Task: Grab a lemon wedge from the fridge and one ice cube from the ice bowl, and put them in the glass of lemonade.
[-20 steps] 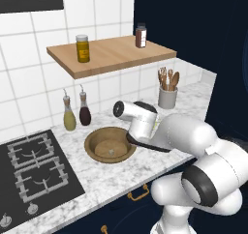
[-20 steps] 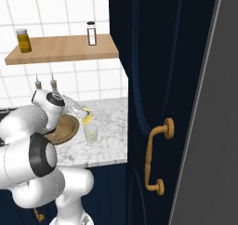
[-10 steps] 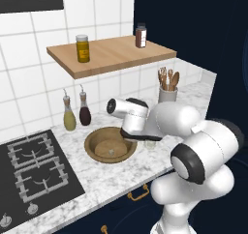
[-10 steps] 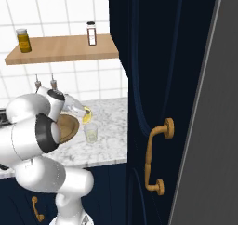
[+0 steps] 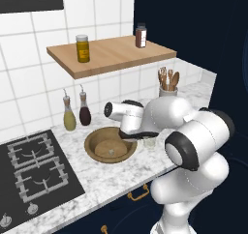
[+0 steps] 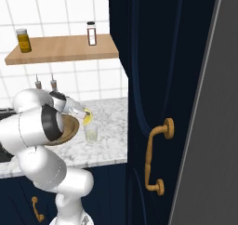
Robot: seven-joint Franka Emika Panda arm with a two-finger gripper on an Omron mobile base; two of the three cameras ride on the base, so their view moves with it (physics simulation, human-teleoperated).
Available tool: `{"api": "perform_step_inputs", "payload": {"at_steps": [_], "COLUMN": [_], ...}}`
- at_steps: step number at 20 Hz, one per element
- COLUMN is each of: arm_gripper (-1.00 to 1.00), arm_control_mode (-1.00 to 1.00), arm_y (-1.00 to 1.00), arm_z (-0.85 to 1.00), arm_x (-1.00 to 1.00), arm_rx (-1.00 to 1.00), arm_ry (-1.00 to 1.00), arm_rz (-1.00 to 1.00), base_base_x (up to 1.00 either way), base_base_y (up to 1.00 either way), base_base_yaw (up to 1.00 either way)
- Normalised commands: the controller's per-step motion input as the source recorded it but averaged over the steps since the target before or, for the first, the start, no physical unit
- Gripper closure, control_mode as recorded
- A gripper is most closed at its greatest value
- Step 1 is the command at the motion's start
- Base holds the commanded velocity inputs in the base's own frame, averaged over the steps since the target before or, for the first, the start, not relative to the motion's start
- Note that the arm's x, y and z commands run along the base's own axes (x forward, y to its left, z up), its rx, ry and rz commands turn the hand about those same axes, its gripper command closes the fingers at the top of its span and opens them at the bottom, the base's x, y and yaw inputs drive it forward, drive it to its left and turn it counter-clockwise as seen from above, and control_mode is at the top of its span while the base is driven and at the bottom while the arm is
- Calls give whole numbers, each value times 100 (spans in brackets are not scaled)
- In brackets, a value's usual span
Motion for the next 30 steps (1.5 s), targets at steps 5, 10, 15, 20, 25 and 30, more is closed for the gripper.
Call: {"api": "perform_step_inputs", "payload": {"at_steps": [5,10,15,20,25,30], "arm_gripper": [100,100,100,100,100,100], "arm_control_mode": [-100,-100,-100,-100,-100,-100], "arm_y": [-14,-20,0,-8,-20,-2], "arm_z": [-8,0,1,3,-2,-20], "arm_x": [13,-11,-32,-38,0,3], "arm_rx": [0,0,0,0,0,0], "arm_ry": [0,0,-4,-2,0,0], "arm_rz": [0,0,0,-1,0,0], "base_base_x": [0,0,0,0,0,0], "base_base_y": [0,0,0,0,0,0], "base_base_yaw": [0,0,0,0,0,0]}}
